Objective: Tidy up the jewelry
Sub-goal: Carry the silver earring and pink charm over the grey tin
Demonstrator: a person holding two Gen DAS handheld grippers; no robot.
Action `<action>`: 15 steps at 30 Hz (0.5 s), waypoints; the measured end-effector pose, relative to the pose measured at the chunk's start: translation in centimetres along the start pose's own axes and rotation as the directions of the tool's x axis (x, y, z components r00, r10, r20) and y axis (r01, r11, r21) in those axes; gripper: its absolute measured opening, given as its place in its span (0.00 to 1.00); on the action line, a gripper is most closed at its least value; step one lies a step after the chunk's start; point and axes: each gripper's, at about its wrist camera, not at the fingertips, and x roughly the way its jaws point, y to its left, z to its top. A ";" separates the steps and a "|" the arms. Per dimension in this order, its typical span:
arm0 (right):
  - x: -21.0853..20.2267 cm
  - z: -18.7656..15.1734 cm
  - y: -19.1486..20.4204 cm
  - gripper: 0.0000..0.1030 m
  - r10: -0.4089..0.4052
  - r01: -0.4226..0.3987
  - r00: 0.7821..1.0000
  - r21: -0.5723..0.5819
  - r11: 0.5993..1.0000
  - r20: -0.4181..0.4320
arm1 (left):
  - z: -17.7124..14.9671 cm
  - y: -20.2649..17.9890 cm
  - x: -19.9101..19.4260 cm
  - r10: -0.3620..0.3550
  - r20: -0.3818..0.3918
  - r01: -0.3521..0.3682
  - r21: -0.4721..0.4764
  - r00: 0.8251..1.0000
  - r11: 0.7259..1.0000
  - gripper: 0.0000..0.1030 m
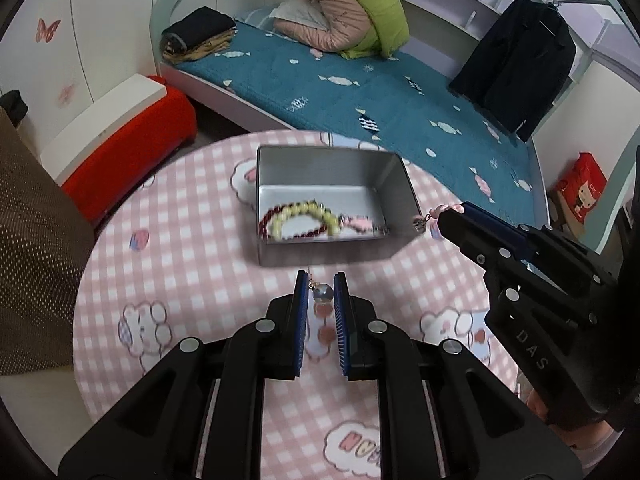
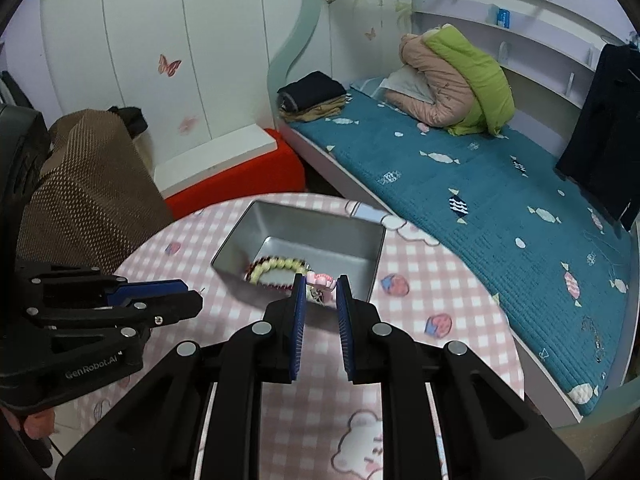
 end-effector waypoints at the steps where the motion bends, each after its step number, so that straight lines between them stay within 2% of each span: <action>1: 0.2 0.2 -0.2 0.14 -0.002 0.002 1.000 0.004 1.000 0.004 | 0.3 0.0 0.2 0.002 0.001 -0.002 -0.002 1.000 1.000 0.13; 15: 2.8 2.8 -1.3 0.15 0.011 -0.012 1.000 0.036 0.999 0.025 | 3.0 0.8 3.1 0.037 0.013 -0.037 -0.043 0.999 0.998 0.13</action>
